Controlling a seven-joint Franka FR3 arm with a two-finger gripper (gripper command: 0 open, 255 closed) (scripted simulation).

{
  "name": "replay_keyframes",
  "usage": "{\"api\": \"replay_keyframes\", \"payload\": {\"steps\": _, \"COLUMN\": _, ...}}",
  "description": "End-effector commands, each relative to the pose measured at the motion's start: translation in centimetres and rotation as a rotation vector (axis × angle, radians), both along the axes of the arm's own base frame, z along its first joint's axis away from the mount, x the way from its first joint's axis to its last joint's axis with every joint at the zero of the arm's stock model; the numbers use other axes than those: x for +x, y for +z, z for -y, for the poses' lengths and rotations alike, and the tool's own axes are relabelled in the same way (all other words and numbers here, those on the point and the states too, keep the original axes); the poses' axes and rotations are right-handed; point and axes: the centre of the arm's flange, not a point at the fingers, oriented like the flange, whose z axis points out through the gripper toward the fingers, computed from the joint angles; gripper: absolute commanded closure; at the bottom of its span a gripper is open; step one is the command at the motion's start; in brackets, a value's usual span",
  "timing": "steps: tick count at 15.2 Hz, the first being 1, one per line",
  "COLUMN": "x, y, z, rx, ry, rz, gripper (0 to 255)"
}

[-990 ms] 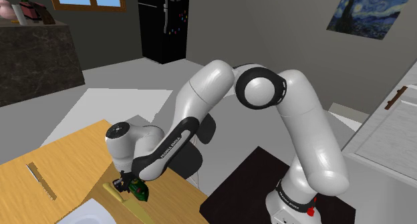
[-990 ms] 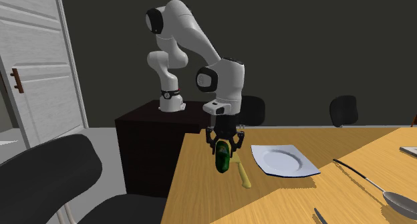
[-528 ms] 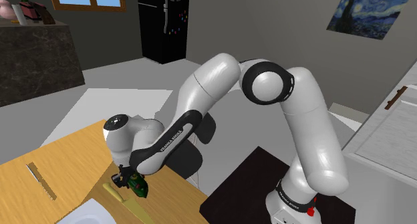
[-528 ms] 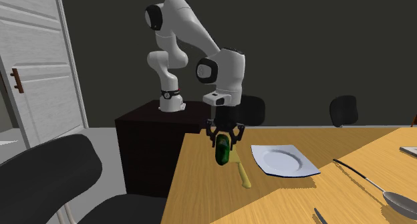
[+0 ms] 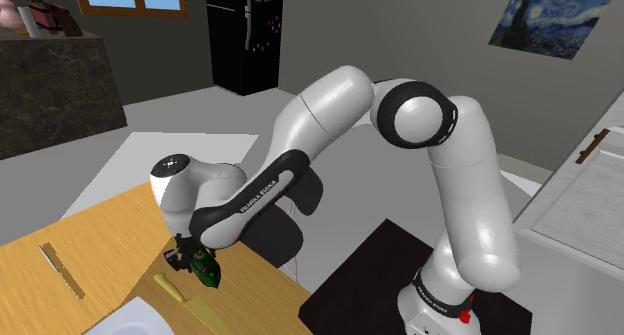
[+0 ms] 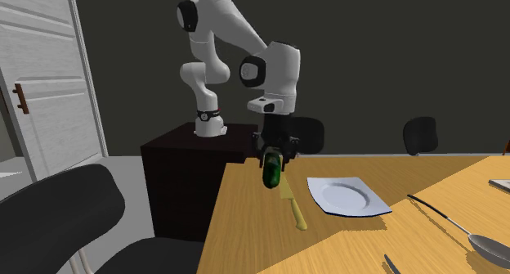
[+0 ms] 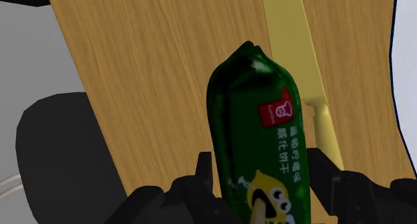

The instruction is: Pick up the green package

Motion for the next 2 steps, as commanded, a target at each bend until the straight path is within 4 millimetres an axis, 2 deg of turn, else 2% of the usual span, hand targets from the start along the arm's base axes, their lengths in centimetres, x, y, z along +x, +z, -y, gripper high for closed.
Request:
{"api": "replay_keyframes", "payload": {"steps": 1, "x": 0.00, "y": 0.63, "z": -0.10, "rx": 0.000, "ry": 0.000, "rz": 0.000, "gripper": 255}}
{"api": "replay_keyframes", "payload": {"steps": 2, "x": 0.01, "y": 0.63, "z": -0.11, "rx": 0.000, "ry": 0.000, "rz": 0.000, "gripper": 255}}
